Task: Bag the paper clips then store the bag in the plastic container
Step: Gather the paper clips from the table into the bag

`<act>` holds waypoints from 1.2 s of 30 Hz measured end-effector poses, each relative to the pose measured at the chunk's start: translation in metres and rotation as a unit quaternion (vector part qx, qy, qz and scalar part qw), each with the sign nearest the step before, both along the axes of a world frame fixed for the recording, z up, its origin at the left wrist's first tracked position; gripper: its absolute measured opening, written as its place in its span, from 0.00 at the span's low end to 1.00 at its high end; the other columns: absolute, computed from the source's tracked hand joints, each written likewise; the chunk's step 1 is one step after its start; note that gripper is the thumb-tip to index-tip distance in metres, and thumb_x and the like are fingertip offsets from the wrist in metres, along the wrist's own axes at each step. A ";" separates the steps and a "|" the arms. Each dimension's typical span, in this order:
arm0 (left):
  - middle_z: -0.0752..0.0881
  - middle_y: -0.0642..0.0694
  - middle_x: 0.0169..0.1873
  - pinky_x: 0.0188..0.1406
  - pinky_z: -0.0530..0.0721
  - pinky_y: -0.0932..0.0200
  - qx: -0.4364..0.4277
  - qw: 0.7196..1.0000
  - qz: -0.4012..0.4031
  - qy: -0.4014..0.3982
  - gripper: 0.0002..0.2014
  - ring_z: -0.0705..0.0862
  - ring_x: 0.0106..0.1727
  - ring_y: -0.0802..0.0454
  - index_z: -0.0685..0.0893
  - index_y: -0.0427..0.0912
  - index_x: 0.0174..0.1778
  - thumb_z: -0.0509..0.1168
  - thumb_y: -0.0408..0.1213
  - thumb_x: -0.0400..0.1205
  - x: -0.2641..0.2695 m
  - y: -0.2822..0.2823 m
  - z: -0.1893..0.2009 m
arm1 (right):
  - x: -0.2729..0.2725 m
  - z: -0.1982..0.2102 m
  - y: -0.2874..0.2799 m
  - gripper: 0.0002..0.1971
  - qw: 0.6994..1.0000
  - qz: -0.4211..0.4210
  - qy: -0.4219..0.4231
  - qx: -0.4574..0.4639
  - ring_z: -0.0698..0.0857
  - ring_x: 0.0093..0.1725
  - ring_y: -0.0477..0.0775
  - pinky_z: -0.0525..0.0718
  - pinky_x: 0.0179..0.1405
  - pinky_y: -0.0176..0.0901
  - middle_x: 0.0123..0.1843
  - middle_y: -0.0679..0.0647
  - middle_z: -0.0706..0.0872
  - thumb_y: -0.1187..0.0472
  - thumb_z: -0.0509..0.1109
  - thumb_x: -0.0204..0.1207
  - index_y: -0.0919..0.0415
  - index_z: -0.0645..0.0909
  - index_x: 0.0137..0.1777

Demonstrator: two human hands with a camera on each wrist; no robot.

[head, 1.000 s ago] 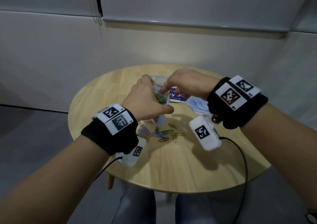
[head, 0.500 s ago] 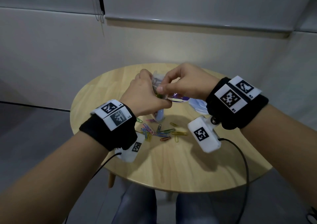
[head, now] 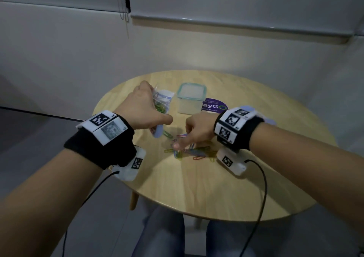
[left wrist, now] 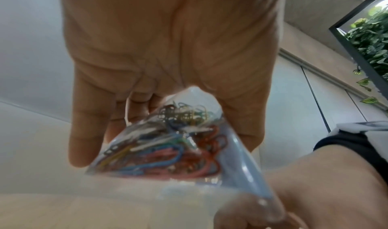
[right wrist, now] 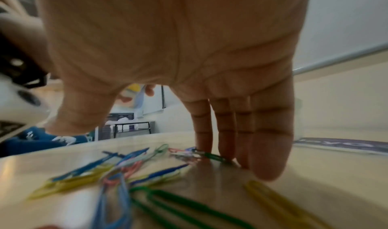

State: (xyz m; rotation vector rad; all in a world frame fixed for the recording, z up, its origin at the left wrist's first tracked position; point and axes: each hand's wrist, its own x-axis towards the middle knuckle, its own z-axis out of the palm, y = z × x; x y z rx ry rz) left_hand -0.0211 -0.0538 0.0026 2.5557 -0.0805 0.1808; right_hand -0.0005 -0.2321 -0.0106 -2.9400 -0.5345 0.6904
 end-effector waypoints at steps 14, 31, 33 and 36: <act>0.78 0.43 0.51 0.32 0.72 0.56 0.013 0.999 -0.025 0.032 0.36 0.81 0.48 0.45 0.67 0.42 0.59 0.79 0.48 0.61 -0.004 -0.005 -0.006 | 0.006 -0.003 0.004 0.09 0.995 0.021 -0.093 0.028 0.81 0.37 0.48 0.76 0.33 0.39 0.36 0.48 0.84 0.56 0.79 0.66 0.58 0.87 0.44; 0.76 0.45 0.53 0.36 0.74 0.55 -0.005 0.997 -0.079 0.024 0.41 0.80 0.51 0.45 0.64 0.45 0.55 0.82 0.55 0.57 -0.008 -0.065 0.000 | -0.007 0.098 -0.056 0.02 0.847 -0.187 -0.059 0.493 0.85 0.25 0.45 0.75 0.25 0.35 0.32 0.53 0.89 0.65 0.71 0.75 0.59 0.82 0.41; 0.76 0.45 0.53 0.37 0.76 0.54 -0.013 0.996 -0.083 0.016 0.42 0.81 0.51 0.45 0.65 0.45 0.56 0.82 0.56 0.57 -0.008 -0.069 0.001 | -0.010 0.106 -0.052 0.03 0.829 -0.182 -0.053 0.527 0.85 0.25 0.47 0.78 0.26 0.35 0.36 0.56 0.88 0.66 0.71 0.75 0.58 0.82 0.44; 0.77 0.45 0.53 0.39 0.78 0.52 -0.031 0.996 -0.083 -0.007 0.41 0.80 0.52 0.45 0.65 0.45 0.56 0.81 0.56 0.56 -0.011 -0.073 0.003 | -0.014 0.101 -0.044 0.08 0.796 -0.187 -0.057 0.573 0.84 0.24 0.48 0.81 0.25 0.36 0.35 0.57 0.86 0.69 0.70 0.75 0.59 0.83 0.51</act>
